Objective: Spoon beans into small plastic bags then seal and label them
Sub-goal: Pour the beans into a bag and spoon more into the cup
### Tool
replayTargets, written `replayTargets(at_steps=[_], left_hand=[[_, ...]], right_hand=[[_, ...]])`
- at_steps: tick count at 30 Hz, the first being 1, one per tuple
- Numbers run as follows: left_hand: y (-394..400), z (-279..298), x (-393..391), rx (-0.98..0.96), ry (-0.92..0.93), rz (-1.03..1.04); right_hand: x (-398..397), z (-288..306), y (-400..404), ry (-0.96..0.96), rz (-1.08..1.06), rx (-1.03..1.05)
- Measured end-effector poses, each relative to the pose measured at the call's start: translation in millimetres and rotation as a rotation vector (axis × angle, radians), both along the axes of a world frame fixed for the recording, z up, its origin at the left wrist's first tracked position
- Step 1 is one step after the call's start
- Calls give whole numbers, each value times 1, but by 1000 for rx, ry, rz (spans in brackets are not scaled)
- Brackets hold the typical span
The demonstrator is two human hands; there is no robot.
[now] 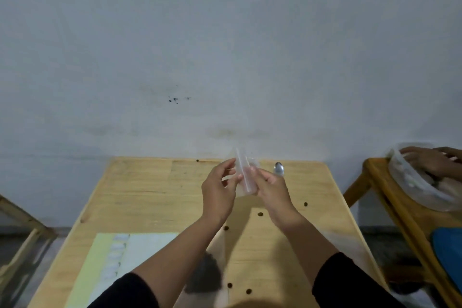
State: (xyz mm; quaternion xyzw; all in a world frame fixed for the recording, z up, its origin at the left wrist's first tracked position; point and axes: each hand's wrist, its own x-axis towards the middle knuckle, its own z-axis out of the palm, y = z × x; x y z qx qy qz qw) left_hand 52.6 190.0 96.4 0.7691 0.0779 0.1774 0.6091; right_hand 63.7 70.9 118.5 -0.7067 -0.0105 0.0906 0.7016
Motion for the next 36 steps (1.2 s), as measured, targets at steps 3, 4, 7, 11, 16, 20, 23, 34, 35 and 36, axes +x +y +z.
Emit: replayTargets(at_steps=[3, 4, 7, 11, 16, 20, 23, 34, 35, 36], left_hand=[[15, -2, 4, -27, 18, -13], [18, -3, 6, -29, 23, -14], [22, -5, 9, -24, 33, -17], [19, -3, 16, -92, 58, -29], [7, 2, 28, -198, 104, -29], [-2, 14, 41, -319, 142, -35], [-4, 22, 50, -329, 152, -3], [-18, 29, 51, 7, 126, 82], [-20, 29, 51, 44, 119, 92], [-21, 31, 50, 84, 110, 101]], right_hand=[[4, -2, 13, -4, 31, 28], [4, 0, 16, -3, 44, 36], [10, -1, 22, 8, 75, 57], [23, -5, 19, 17, 79, 36], [39, 6, 10, 1, 72, -1], [51, 10, 3, -77, 50, -110], [58, 12, -1, -124, 38, -159], [63, 10, -2, -282, -41, -361], [63, 11, -1, -308, -36, -377], [62, 12, -1, -325, -27, -375]])
